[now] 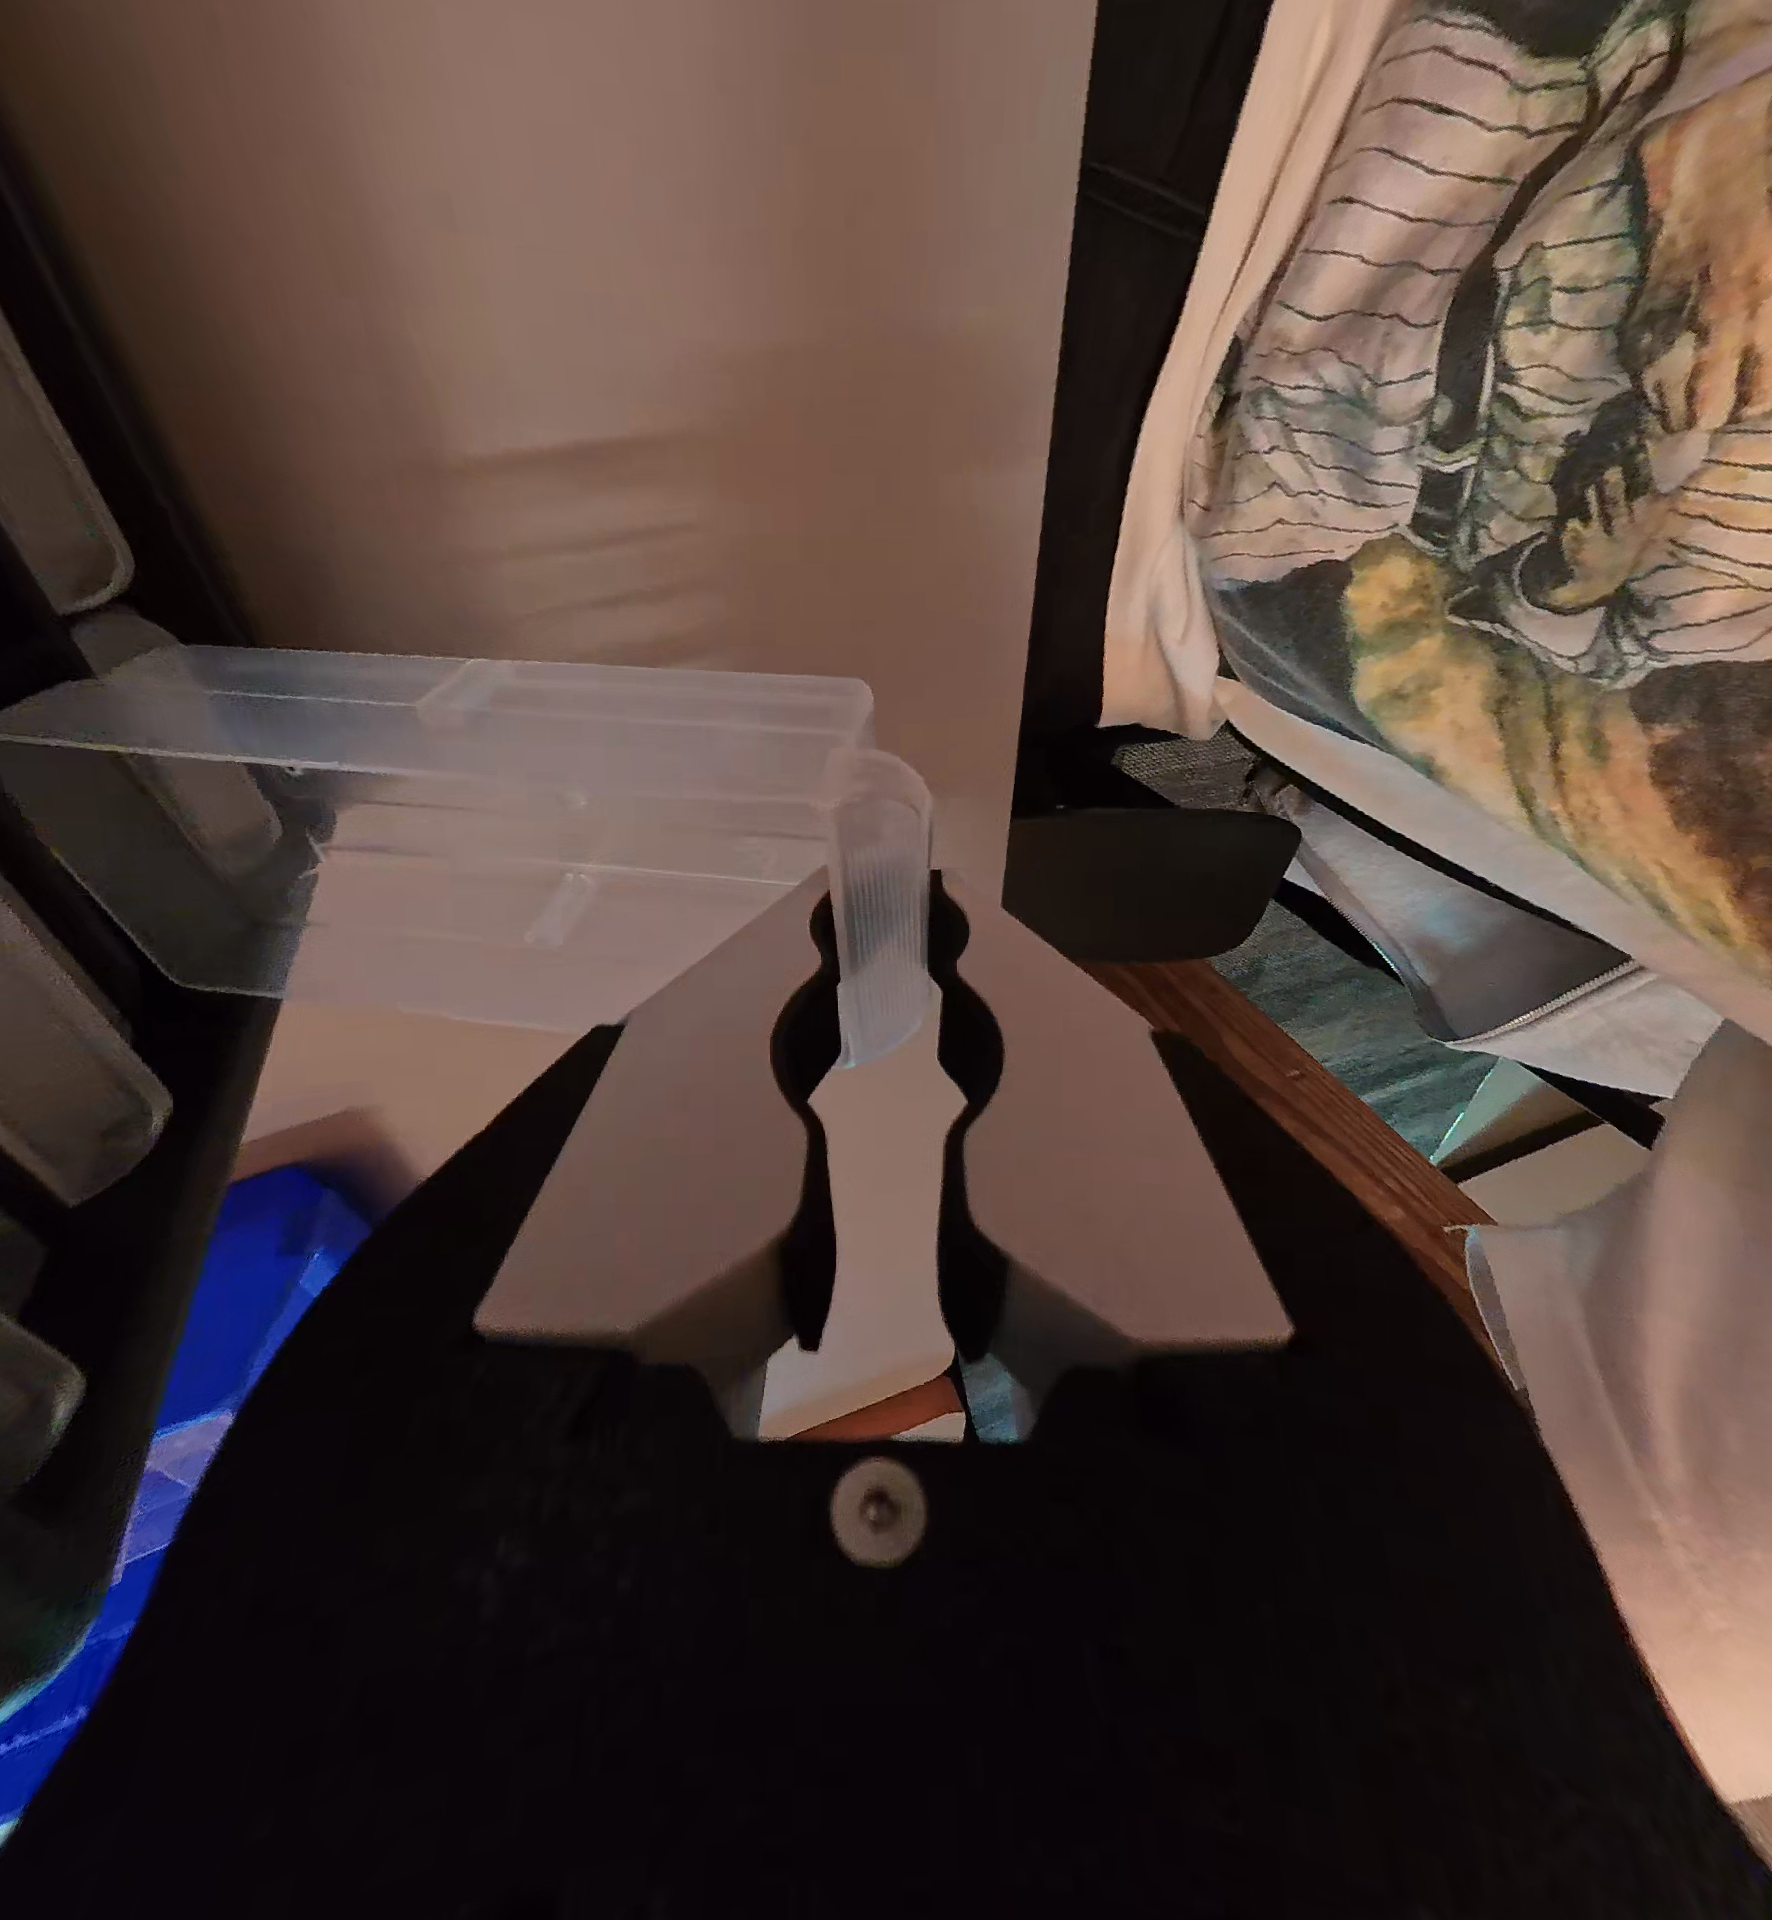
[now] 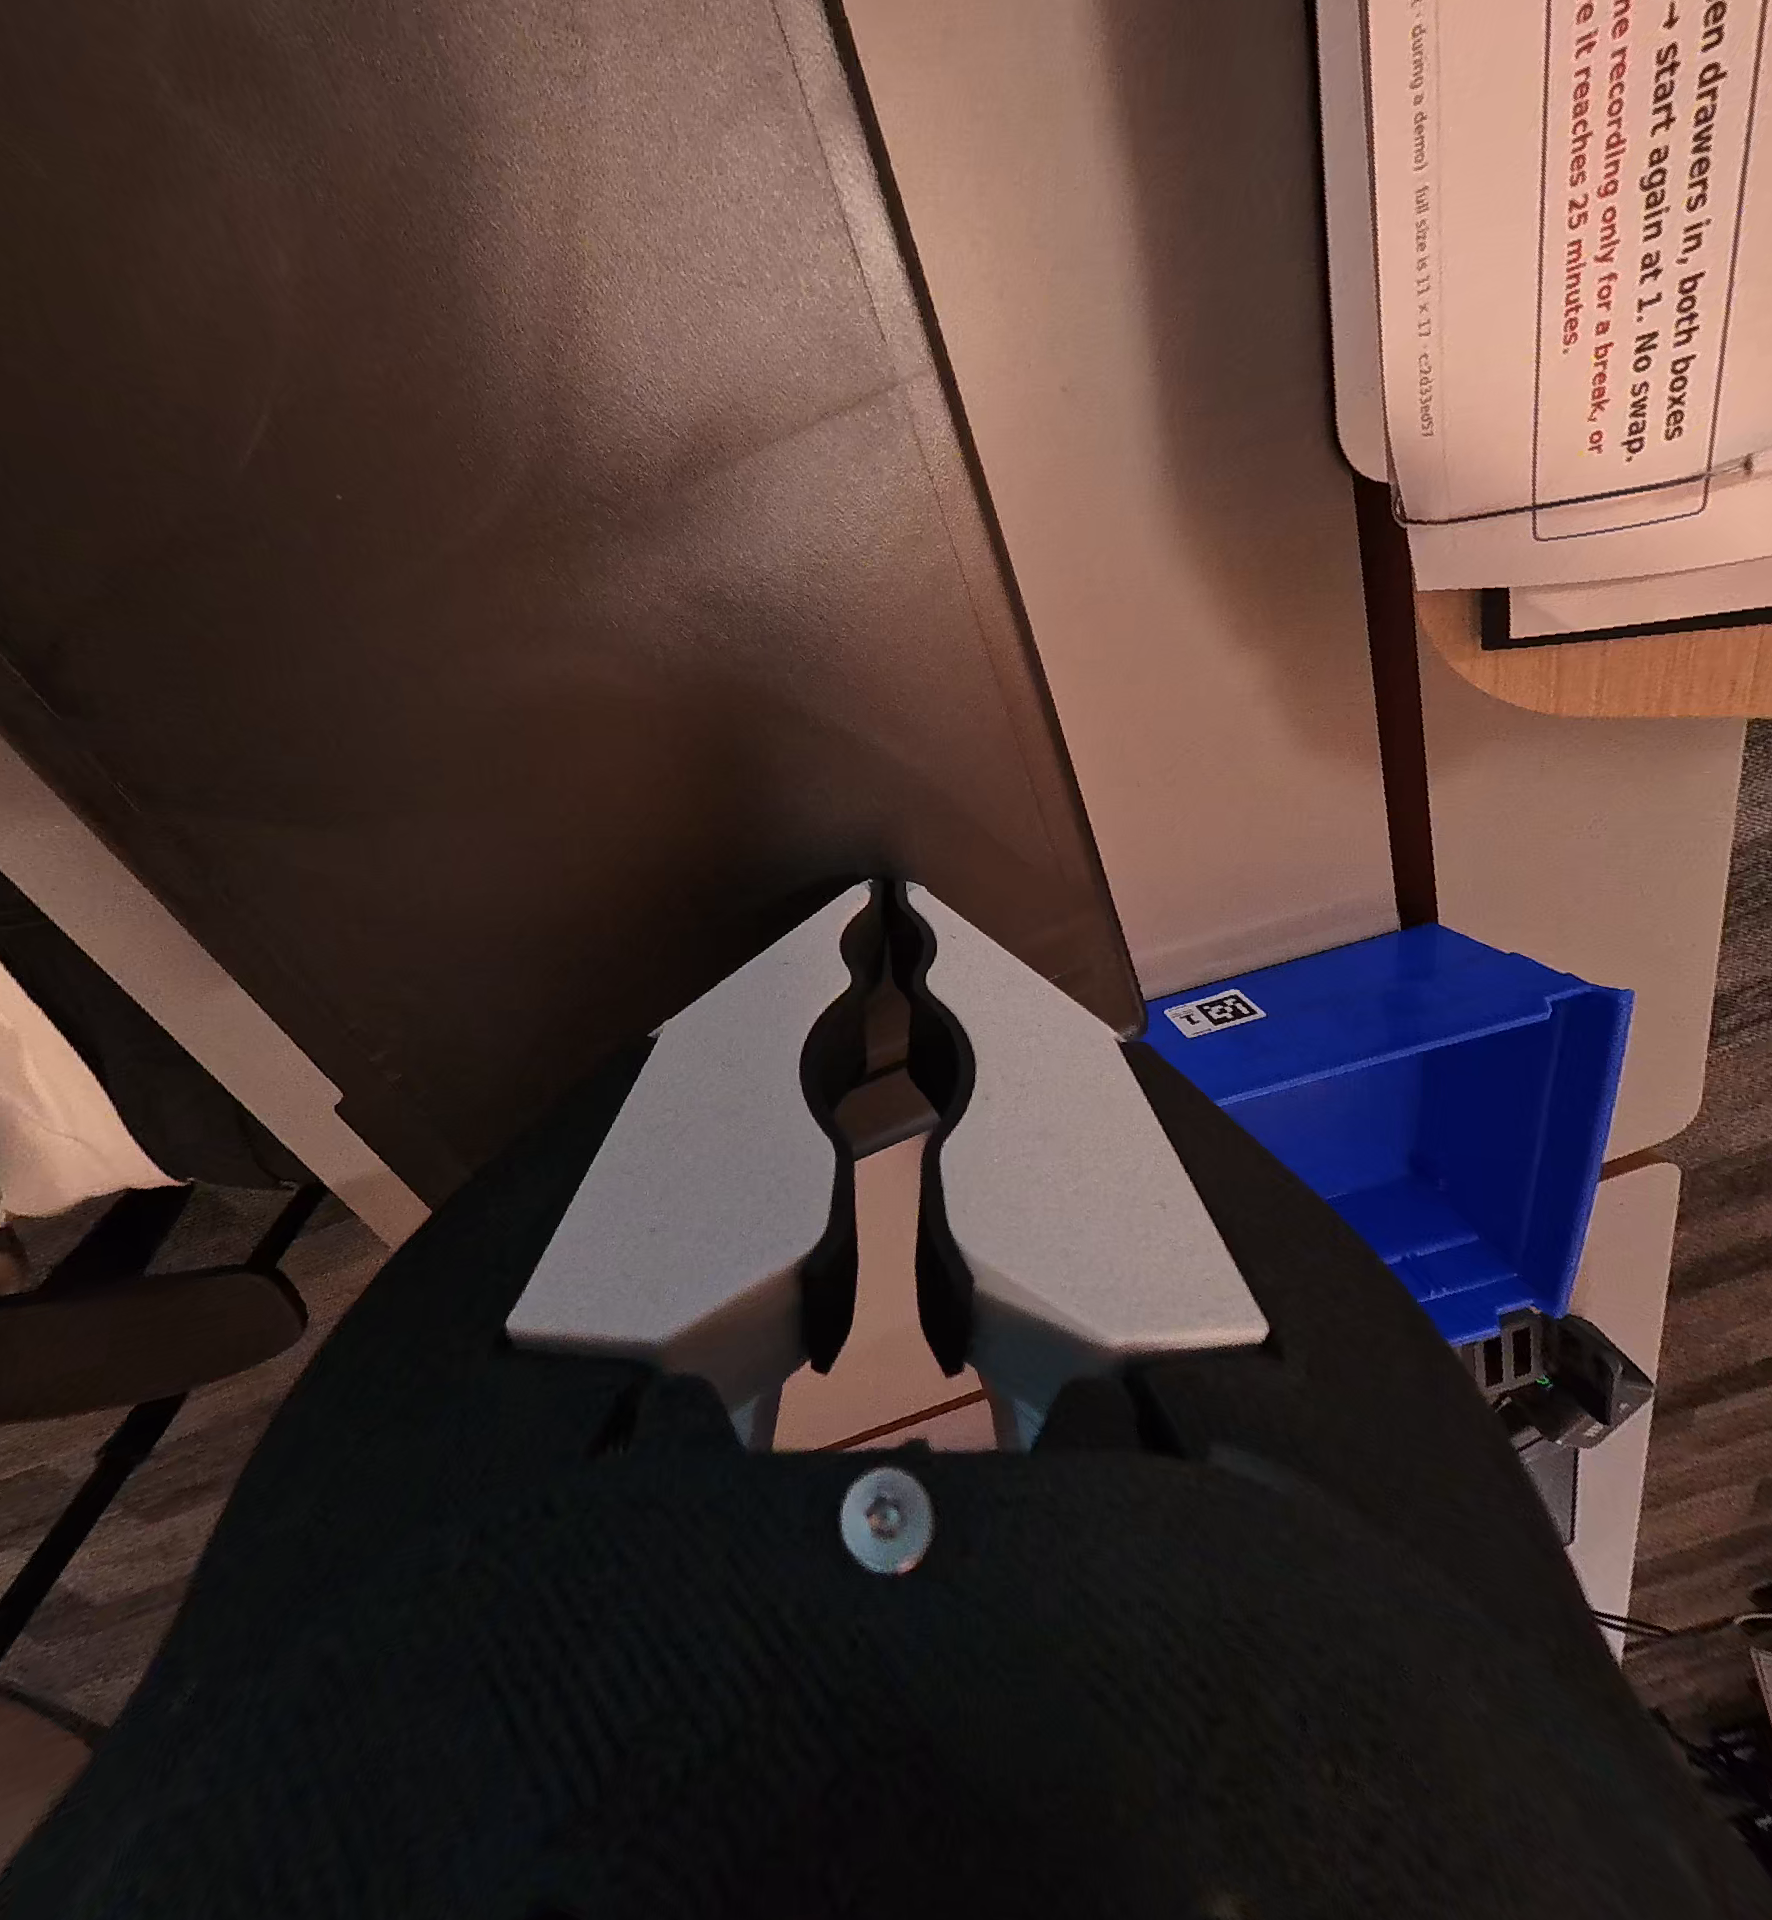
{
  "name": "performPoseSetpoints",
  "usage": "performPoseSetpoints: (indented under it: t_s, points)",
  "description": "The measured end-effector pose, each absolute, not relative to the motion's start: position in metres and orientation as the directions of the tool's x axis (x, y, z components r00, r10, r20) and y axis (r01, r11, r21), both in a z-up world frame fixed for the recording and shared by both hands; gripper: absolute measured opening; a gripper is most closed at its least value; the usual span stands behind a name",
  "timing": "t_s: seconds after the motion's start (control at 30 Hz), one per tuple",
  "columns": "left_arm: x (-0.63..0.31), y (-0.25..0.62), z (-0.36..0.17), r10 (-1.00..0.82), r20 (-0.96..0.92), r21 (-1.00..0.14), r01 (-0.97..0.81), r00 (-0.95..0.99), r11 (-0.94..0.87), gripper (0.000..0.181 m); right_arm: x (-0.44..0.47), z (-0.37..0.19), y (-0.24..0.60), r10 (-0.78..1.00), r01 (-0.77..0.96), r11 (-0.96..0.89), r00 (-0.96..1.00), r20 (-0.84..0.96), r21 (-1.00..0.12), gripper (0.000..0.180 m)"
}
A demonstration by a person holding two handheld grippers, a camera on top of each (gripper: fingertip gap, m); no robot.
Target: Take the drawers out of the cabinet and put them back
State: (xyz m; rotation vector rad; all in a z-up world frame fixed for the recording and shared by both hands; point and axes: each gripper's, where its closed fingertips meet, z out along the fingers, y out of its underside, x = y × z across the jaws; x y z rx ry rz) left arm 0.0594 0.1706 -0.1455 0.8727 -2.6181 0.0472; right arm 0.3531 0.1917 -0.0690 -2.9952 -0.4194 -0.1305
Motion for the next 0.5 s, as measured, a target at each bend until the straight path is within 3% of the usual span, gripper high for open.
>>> performPoseSetpoints:
  t_s: [0.03,0.3,0.5]
  points:
    - [0.060,0.171,-0.146,-0.575,0.357,0.089,-0.586,-0.736,0.805,0.010,0.353,-0.069,0.192,0.268,0.278,-0.956,0.958,0.102,-0.100,0.000]
    - [0.069,0.181,-0.157,-0.593,0.280,0.146,-0.577,-0.755,0.804,0.010,0.353,-0.069,0.192,0.273,0.282,-0.956,0.955,0.115,-0.076,0.000]
    - [0.072,0.179,-0.157,-0.593,0.236,0.126,-0.581,-0.770,0.804,0.010,0.353,-0.069,0.192,0.279,0.288,-0.956,0.951,0.131,-0.059,0.000]
